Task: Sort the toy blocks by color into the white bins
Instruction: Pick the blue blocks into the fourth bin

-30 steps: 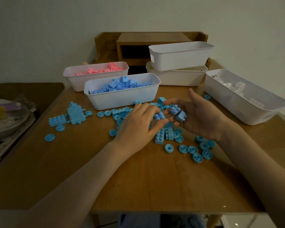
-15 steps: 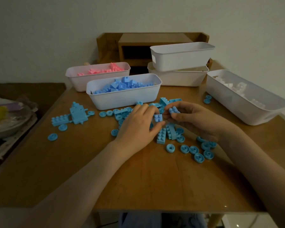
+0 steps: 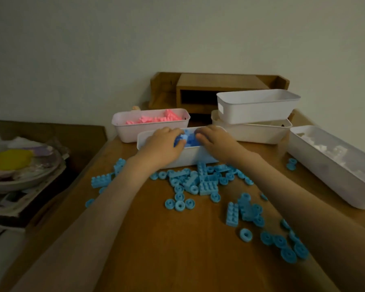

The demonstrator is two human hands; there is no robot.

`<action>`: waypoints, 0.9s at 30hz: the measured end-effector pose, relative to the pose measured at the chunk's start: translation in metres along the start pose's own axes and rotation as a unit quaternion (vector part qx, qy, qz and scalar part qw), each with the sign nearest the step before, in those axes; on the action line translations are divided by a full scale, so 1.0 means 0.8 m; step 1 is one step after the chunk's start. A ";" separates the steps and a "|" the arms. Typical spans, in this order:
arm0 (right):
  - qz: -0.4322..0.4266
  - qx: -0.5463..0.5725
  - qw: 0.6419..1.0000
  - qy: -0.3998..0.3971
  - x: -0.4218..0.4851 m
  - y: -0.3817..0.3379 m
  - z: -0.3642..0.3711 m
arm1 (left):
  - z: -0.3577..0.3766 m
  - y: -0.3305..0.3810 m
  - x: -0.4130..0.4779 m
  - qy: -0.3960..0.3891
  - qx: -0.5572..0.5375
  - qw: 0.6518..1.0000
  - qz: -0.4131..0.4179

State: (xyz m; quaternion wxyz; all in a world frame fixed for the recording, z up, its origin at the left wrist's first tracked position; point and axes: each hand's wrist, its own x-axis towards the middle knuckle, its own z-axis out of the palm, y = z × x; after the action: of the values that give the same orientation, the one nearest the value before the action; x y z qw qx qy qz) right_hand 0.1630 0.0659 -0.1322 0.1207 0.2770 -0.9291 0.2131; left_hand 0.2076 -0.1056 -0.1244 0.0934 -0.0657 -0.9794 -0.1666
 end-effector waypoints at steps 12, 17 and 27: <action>-0.028 0.031 0.999 -0.021 -0.049 -0.011 -0.017 | -0.012 -0.006 -0.054 0.192 0.046 0.980 -0.025; -0.045 -0.045 0.997 0.048 -0.088 -0.017 0.006 | 0.004 0.012 -0.106 0.202 0.048 0.978 -0.011; 0.096 -0.071 0.963 -0.243 -0.126 -0.030 -0.004 | 0.046 0.027 -0.117 -0.041 0.030 0.998 0.045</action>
State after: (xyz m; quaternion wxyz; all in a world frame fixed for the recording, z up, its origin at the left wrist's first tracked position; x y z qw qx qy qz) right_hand 0.2590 0.0959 -0.1562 -0.1106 0.2209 -0.9654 0.0837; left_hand 0.2966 -0.0823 -0.1707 0.0623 -0.1133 -0.9830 -0.1303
